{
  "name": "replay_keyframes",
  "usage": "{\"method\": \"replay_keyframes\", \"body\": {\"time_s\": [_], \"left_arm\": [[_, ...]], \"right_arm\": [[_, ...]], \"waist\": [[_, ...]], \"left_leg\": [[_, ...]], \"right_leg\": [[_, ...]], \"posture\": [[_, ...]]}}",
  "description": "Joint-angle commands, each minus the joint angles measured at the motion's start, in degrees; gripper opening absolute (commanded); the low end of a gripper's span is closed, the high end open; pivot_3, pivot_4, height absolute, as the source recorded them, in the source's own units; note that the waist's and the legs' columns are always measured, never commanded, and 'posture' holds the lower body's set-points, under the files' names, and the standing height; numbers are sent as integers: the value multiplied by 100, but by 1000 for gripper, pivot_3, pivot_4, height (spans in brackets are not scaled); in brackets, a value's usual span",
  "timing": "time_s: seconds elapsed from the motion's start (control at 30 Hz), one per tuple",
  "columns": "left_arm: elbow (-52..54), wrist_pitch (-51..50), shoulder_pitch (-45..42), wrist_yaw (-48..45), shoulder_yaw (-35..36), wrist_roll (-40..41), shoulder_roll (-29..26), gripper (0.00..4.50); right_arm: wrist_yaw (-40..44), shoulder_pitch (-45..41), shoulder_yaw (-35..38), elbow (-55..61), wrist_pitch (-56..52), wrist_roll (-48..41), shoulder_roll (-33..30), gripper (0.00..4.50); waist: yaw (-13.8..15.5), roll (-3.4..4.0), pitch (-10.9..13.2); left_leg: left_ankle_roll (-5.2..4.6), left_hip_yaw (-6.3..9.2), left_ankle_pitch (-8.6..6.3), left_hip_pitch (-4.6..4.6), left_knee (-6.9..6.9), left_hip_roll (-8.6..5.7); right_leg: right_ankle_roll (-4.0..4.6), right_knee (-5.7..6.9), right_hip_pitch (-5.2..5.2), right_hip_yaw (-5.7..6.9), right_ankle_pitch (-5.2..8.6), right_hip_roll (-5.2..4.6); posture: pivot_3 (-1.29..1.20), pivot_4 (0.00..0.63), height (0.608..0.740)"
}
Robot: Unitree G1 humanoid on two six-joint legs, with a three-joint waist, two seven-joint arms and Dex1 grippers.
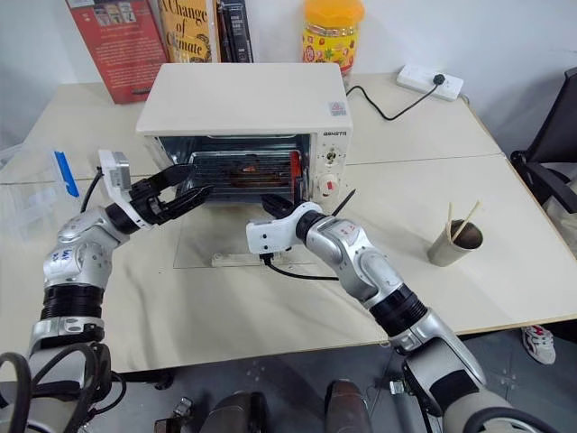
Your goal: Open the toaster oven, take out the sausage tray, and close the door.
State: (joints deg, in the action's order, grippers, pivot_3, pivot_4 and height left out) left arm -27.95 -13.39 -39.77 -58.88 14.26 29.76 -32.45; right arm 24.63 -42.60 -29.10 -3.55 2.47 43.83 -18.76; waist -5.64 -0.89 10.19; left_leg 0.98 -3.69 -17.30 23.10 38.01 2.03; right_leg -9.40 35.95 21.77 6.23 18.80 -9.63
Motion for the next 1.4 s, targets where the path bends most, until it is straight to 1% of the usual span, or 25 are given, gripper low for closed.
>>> {"method": "replay_keyframes", "body": {"time_s": [0.03, 0.33, 0.8, 1.4], "left_arm": [[294, -167, 85, -119, 192, 127, -274, 4500], [908, -852, 553, -359, 296, 336, -679, 4500], [1375, -1598, 965, -217, 673, 668, -957, 4500], [2253, -2064, 1741, 270, 892, 1004, -854, 4500]], "right_arm": [[10, 39, 53, 680, 216, 2, -17, 8], [220, 249, 134, 1184, 258, -36, -150, 8], [598, 747, 223, 1930, 330, -139, -390, 8], [860, 1098, 466, 2310, 349, -599, -423, 8]], "waist": [[-2, 0, 0], [62, 1, 1], [92, 1, 0], [143, 0, 0]], "left_leg": [[0, 0, 0, 0, 0, 0], [0, -1, 0, 0, -1, 0], [0, -2, 0, 0, 2, 1], [0, -2, 0, 0, 9, 0]], "right_leg": [[0, 0, 0, 0, 0, 0], [0, 0, 2, -1, 0, 0], [0, 0, 2, -3, 0, 0], [0, 0, -3, -5, 0, -1]], "posture": [[0, 150, 740], [0, 150, 740], [0, 150, 740], [0, 150, 740]]}}
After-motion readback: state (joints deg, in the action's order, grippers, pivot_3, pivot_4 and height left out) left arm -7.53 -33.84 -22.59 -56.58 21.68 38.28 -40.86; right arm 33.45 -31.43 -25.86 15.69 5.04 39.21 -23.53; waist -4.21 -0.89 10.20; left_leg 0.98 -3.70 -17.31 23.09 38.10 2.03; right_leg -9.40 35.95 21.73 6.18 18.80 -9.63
